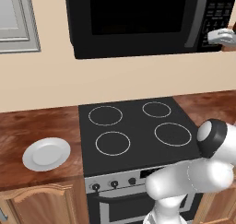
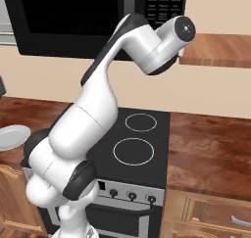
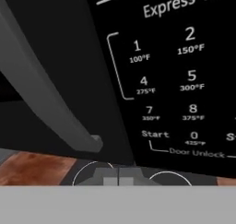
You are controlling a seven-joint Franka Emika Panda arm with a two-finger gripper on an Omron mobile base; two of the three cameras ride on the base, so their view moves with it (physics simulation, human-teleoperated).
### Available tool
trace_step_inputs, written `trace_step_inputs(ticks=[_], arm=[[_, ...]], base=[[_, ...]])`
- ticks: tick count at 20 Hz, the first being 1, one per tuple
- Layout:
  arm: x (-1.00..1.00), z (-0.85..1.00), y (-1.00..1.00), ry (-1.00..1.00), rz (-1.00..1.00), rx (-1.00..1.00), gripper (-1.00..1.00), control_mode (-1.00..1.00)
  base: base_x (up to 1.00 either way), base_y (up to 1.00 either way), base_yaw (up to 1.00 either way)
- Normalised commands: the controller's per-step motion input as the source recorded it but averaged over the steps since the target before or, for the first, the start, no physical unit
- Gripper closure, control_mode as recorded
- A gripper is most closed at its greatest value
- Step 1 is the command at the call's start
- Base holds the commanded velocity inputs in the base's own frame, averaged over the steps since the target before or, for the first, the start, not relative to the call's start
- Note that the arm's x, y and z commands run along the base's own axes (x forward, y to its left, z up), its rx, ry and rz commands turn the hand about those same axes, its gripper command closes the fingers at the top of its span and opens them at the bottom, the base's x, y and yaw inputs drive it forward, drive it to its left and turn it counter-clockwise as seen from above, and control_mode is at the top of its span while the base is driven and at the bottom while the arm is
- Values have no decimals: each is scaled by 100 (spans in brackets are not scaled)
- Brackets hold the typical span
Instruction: Pick the squash from the counter and place it in the microwave. Then turn on the microwave.
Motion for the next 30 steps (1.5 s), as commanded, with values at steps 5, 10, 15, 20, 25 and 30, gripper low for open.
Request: trace_step_inputs(ticks=[5, 10, 15, 20, 25, 30], arm=[[27, -1, -11, 0, 0, 0, 100, -100], [25, -1, -10, 0, 0, 1, 100, -100], [21, -1, -11, 0, 0, 1, 100, -100], [18, -6, -3, 0, 0, 1, 100, -100], [5, -14, 0, 0, 0, 0, 100, -100], [0, -40, 3, 0, 0, 0, 100, -100]], base=[[0, 0, 0], [0, 0, 0], [0, 0, 0], [0, 0, 0], [0, 0, 0], [0, 0, 0]])
